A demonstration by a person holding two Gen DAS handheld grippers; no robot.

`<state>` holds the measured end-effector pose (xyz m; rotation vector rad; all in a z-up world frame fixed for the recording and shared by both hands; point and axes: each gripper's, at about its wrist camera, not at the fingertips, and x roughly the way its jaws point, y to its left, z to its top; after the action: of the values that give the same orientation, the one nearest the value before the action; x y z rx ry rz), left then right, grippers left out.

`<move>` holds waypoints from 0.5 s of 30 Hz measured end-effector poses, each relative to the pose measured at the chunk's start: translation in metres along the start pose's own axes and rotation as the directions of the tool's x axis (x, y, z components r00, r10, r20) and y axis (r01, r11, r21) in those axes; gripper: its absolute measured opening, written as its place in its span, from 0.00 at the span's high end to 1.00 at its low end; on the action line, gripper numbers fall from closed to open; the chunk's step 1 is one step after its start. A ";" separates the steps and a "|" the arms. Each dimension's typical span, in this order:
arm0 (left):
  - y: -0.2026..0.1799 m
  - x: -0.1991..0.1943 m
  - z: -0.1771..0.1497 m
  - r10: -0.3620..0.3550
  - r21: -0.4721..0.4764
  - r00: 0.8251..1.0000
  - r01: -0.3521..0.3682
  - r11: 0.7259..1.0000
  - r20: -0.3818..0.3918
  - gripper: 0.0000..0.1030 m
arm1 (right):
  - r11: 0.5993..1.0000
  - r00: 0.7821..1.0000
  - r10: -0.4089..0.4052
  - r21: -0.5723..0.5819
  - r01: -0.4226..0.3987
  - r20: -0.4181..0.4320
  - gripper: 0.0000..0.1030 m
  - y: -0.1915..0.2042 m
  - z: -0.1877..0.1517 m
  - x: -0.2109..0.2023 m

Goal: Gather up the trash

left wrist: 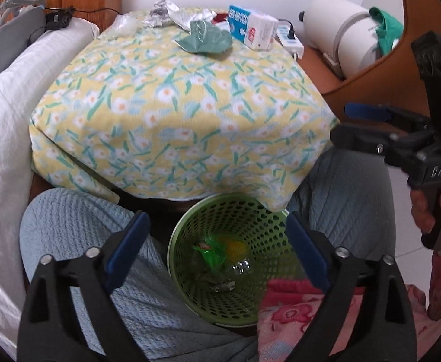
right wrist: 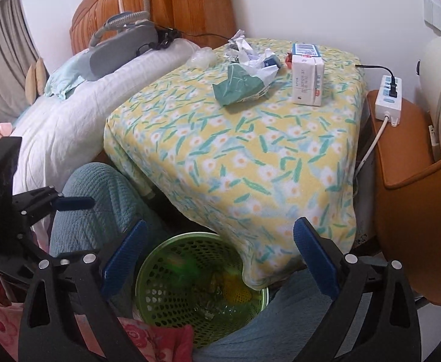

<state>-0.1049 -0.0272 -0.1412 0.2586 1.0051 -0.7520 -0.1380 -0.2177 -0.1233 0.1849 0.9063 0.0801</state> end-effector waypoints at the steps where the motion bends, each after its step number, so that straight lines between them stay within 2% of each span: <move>1: 0.002 -0.001 0.001 0.004 -0.010 1.000 -0.004 1.000 0.005 0.09 | 1.000 1.000 0.005 0.002 -0.005 -0.002 0.06 -0.001 0.000 0.001; 6: 0.010 -0.002 0.007 0.028 -0.044 1.000 -0.028 0.999 0.010 0.09 | 1.000 1.000 0.010 0.000 -0.010 -0.012 0.06 0.000 -0.001 0.004; 15: 0.013 -0.002 0.007 0.051 -0.049 0.999 -0.051 0.998 0.009 0.09 | 1.000 1.000 0.016 -0.001 -0.016 -0.018 0.06 0.002 -0.001 0.006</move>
<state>-0.0923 -0.0203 -0.1375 0.2374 1.0022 -0.6813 -0.1357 -0.2145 -0.1281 0.1909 0.9227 0.0966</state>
